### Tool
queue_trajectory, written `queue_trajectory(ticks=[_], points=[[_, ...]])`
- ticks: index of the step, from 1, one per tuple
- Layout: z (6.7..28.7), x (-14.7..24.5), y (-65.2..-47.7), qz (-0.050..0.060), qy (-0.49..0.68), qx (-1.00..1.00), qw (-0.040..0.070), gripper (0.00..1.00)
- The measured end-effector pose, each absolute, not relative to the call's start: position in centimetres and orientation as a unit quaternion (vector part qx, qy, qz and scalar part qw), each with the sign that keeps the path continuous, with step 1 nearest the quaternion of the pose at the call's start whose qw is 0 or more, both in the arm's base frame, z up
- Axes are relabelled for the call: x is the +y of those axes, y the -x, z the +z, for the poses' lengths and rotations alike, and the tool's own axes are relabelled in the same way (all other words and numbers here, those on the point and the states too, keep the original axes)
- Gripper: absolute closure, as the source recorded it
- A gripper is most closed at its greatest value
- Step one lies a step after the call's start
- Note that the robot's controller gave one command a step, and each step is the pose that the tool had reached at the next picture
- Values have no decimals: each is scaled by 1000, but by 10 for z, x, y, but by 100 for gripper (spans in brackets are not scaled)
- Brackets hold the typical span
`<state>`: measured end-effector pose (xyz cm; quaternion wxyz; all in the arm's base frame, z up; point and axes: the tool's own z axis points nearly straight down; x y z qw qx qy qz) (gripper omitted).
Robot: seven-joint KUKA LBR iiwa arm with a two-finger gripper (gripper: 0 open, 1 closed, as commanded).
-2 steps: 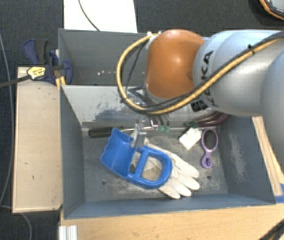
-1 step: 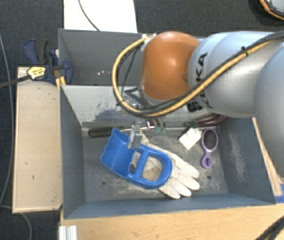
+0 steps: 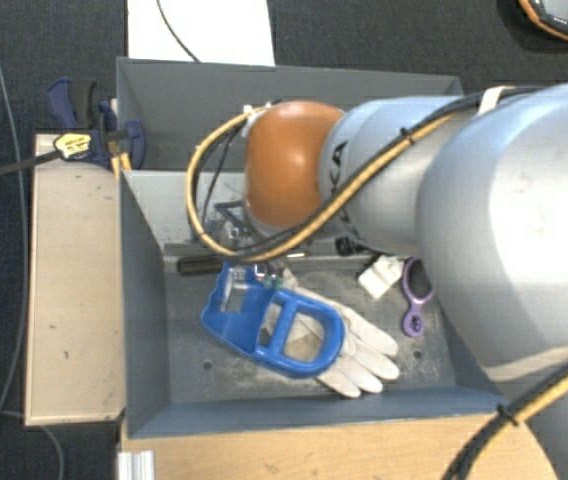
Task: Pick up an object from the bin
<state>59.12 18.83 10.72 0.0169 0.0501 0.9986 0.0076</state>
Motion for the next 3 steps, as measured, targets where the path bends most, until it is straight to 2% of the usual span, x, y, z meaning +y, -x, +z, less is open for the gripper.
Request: queue_trajectory(ticks=[1,2,3], points=[[91,164,-574,6,75,997,21,0],[78,174,-597,8,62,998,28,100],[78,174,-597,9,62,998,28,100]])
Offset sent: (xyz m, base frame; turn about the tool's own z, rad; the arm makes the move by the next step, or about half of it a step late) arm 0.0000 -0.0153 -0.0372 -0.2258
